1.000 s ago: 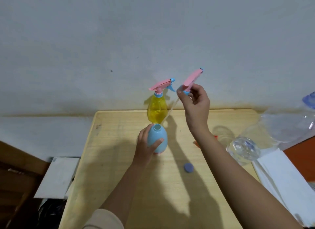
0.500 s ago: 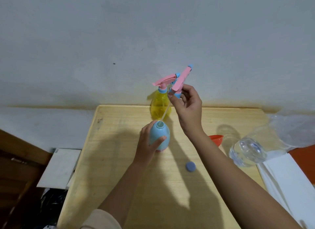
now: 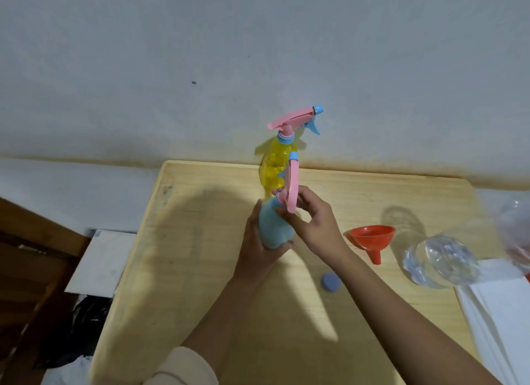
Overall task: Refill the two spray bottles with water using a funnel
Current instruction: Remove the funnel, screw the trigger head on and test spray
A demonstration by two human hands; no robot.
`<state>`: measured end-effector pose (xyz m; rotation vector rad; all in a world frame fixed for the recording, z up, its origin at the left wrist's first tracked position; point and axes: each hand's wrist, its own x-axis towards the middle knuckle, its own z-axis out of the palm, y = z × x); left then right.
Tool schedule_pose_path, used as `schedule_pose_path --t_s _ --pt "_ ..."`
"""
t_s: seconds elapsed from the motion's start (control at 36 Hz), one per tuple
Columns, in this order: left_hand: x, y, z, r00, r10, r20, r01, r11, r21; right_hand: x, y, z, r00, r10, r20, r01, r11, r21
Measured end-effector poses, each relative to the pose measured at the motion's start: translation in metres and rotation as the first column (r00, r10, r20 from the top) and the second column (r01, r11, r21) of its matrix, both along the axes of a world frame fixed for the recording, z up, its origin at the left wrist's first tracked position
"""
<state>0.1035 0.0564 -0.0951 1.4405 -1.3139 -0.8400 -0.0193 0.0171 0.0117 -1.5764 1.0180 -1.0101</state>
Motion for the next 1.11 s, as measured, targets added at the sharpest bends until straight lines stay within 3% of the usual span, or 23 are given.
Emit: schedule_pose_path --t_s 0.17,0.47,0.72,0.97,1.11 --pt "0.000 -0.011 0.002 0.999 -0.043 0.008 0.042 0.999 0.032 -0.006 -0.011 0.002 0.997 0.001 -0.078 -0.003 0.999 -0.031" --pt "0.018 -0.003 0.037 0.977 -0.198 -0.076 0.205 0.974 0.100 -0.012 -0.022 0.014 0.991 0.011 -0.137 -0.002 0.998 0.068" --pt "0.025 0.015 0.079 0.969 -0.246 0.004 0.244 0.963 0.115 -0.009 -0.009 0.045 0.993 -0.016 -0.121 0.023 0.998 0.054" --pt "0.026 0.030 0.119 0.952 -0.291 -0.095 0.301 0.945 0.128 -0.011 0.017 0.086 0.999 -0.042 -0.009 0.042 0.999 0.003" --pt "0.026 0.047 0.142 0.946 -0.313 -0.087 0.320 0.944 0.077 -0.003 0.033 0.100 0.971 -0.184 0.149 0.189 0.982 -0.017"
